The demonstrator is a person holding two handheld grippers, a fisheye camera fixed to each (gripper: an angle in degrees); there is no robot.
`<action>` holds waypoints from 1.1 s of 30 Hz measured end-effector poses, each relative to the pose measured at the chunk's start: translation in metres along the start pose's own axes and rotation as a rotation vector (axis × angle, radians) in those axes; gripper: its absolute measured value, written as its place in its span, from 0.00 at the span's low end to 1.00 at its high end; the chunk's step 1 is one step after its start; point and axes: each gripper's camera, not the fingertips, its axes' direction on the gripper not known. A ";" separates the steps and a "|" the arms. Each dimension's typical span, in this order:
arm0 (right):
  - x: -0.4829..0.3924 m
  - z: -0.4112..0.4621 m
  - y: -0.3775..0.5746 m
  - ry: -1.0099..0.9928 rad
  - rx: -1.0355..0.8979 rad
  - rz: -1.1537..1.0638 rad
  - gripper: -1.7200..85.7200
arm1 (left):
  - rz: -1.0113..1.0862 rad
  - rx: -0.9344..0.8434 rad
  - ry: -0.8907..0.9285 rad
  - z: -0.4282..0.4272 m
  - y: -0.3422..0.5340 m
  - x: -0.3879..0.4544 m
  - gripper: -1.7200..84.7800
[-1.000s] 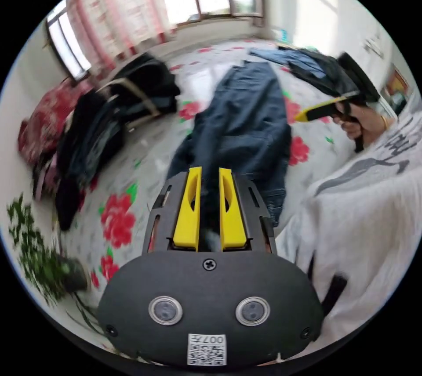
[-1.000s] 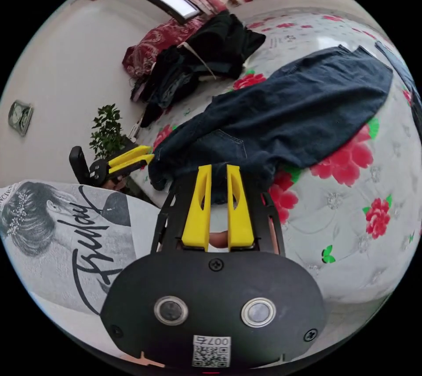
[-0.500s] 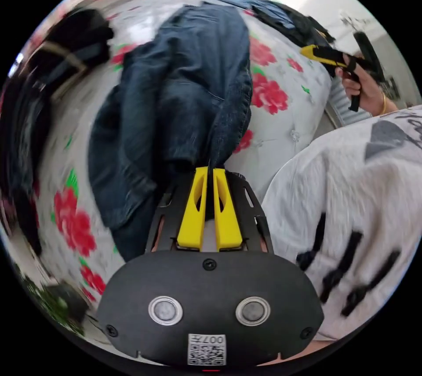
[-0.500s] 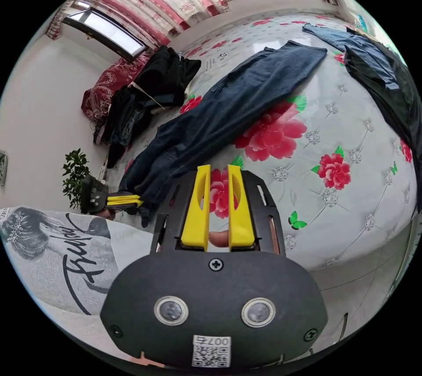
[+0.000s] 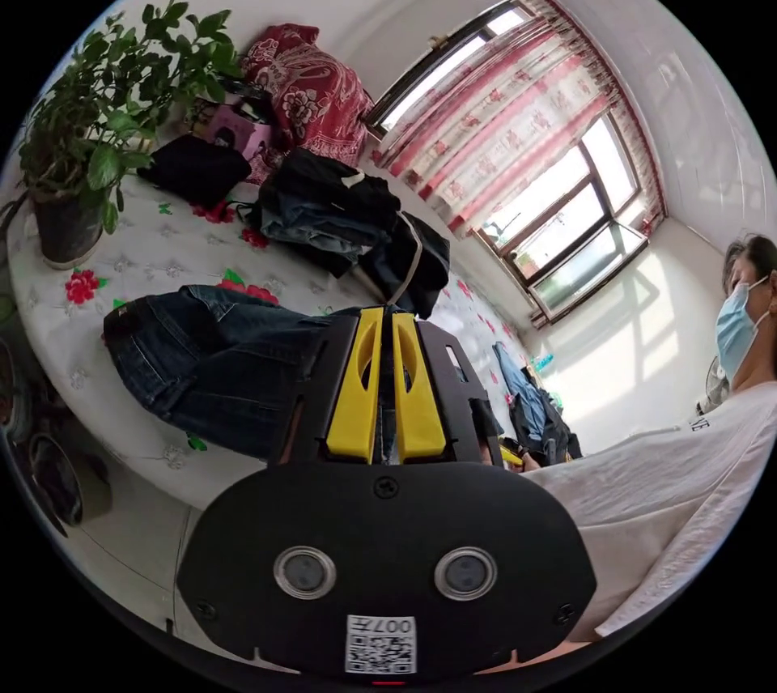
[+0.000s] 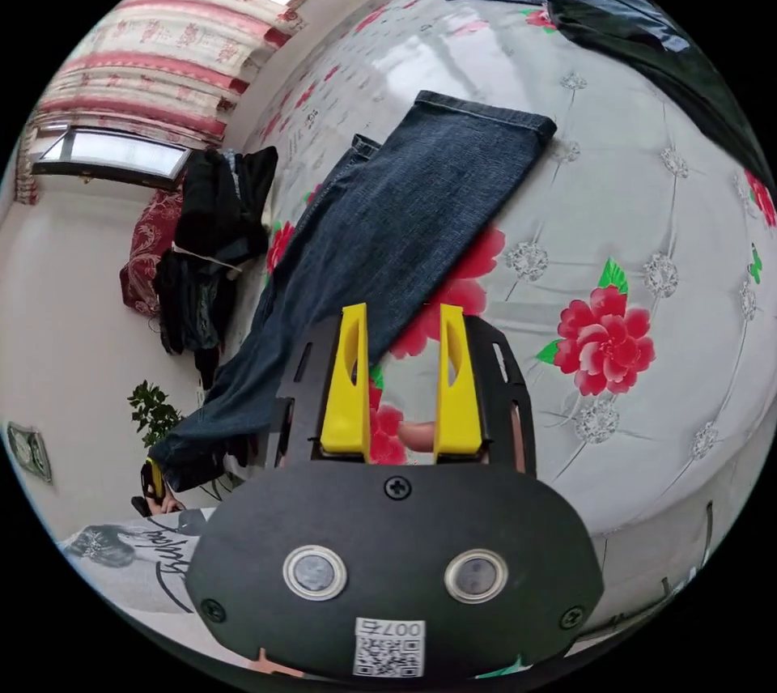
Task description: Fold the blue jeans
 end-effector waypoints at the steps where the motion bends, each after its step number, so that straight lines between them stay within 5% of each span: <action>1: 0.007 0.002 -0.002 0.044 -0.001 0.031 0.13 | -0.002 -0.011 -0.017 -0.002 0.003 -0.001 0.01; 12: 0.011 -0.004 -0.043 0.143 0.053 0.078 0.09 | 0.021 -0.080 -0.081 -0.015 0.006 -0.015 0.01; 15: 0.006 -0.002 -0.054 0.045 -0.027 0.029 0.04 | -0.006 -0.086 -0.072 -0.010 0.001 -0.026 0.01; 21: -0.020 -0.089 -0.054 -0.279 0.210 -0.061 0.02 | 0.081 -0.005 0.008 -0.026 -0.008 -0.012 0.01; 29: -0.053 -0.262 0.067 -0.476 0.695 -0.283 0.02 | 0.235 0.446 0.586 -0.142 0.042 0.014 0.01; 33: -0.061 -0.330 0.128 -0.432 0.919 -0.330 0.02 | 0.346 0.633 0.665 -0.191 0.051 0.036 0.01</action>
